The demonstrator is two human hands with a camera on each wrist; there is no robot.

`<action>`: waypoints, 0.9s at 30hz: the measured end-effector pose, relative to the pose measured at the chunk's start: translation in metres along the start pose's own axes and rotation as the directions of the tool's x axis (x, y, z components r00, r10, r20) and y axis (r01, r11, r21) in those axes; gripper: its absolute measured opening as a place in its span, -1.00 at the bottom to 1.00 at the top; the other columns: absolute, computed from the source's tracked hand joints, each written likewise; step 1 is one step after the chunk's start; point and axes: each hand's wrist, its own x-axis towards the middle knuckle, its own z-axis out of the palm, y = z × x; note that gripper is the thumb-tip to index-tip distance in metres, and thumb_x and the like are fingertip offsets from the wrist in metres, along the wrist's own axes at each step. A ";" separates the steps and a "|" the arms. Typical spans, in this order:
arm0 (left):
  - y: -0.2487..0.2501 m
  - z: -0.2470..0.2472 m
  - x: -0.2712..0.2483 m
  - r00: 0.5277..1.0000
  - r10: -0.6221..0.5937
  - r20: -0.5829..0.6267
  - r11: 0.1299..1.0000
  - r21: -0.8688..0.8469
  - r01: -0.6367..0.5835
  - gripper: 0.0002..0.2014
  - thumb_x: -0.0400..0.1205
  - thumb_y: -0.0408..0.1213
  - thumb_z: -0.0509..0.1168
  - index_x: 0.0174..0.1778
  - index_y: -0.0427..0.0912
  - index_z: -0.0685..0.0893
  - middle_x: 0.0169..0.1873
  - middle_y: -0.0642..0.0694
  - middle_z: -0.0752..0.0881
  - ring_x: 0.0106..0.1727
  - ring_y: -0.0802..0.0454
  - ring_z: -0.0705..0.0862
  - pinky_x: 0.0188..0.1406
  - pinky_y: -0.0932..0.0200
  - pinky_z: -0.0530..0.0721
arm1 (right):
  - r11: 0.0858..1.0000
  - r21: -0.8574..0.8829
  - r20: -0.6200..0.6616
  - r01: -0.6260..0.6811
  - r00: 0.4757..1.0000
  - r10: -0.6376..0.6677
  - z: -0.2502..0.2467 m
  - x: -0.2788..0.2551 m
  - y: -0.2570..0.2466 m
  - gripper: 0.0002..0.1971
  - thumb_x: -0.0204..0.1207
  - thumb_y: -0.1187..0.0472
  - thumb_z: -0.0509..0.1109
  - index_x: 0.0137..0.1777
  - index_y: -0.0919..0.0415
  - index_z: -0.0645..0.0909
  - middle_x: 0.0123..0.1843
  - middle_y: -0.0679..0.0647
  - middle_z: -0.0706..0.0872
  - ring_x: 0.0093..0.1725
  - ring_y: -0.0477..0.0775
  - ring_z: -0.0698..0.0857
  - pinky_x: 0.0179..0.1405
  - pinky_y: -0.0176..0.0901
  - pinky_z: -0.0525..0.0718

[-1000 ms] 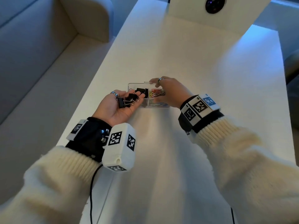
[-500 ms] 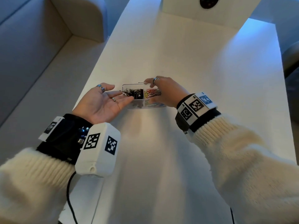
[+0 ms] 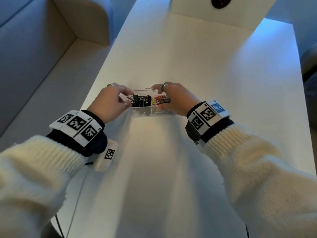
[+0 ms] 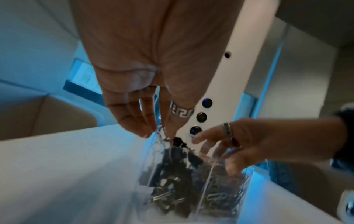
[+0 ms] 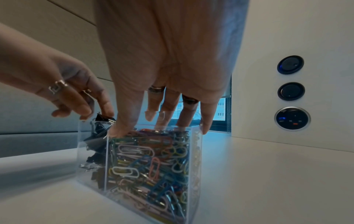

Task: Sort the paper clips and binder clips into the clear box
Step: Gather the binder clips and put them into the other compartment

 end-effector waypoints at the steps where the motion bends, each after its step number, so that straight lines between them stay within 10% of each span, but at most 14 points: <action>1: -0.001 0.001 0.002 1.000 0.016 -0.007 0.998 0.053 -0.015 -0.76 0.55 -0.40 0.32 0.13 -0.16 0.67 -0.01 -0.05 0.55 -0.18 -0.02 0.61 -0.07 0.27 0.40 | 1.000 0.002 0.000 0.002 1.000 -0.002 0.000 0.000 0.000 -0.39 0.44 0.19 0.43 0.49 -0.01 0.33 0.29 0.02 0.57 0.29 0.09 0.51 0.29 -0.06 0.48; 9: 0.001 0.001 0.003 0.997 0.069 -0.019 0.990 0.127 -0.066 -0.88 0.52 -0.37 0.40 -0.05 -0.26 0.76 -0.20 -0.15 0.70 -0.19 0.04 0.53 -0.30 0.39 0.26 | 1.000 0.015 -0.002 0.001 1.000 -0.001 0.001 0.001 0.002 -0.40 0.44 0.16 0.43 0.48 -0.01 0.35 0.27 0.03 0.57 0.28 0.11 0.50 0.30 -0.03 0.49; 18: 0.004 -0.008 0.015 0.995 0.096 0.023 0.958 0.269 -0.098 -0.92 0.54 -0.26 0.37 -0.14 -0.10 0.78 -0.19 -0.12 0.67 -0.21 -0.06 0.53 -0.04 -0.02 0.62 | 1.000 0.016 -0.001 0.000 1.000 0.000 0.002 0.001 0.002 -0.40 0.43 0.17 0.42 0.47 -0.01 0.35 0.27 0.03 0.57 0.29 0.13 0.49 0.30 -0.04 0.46; 22: 0.003 0.000 0.015 0.996 0.087 0.008 0.914 0.396 -0.083 -0.85 0.59 -0.22 0.31 -0.02 -0.02 0.77 -0.04 -0.14 0.69 -0.01 -0.17 0.62 -0.14 0.10 0.49 | 1.000 0.030 -0.008 -0.004 1.000 0.004 0.002 0.001 0.002 -0.40 0.43 0.16 0.43 0.47 -0.01 0.36 0.27 0.03 0.57 0.30 0.13 0.48 0.31 -0.03 0.46; 27: 0.001 0.000 0.016 0.987 0.149 -0.060 0.961 0.244 -0.131 -0.80 0.49 -0.15 0.41 0.02 -0.02 0.70 -0.20 0.02 0.58 -0.20 -0.02 0.52 -0.09 0.00 0.57 | 0.999 0.034 -0.009 -0.005 1.000 0.005 0.003 0.001 0.003 -0.40 0.43 0.16 0.43 0.48 -0.01 0.35 0.28 0.01 0.57 0.30 0.12 0.48 0.29 -0.06 0.45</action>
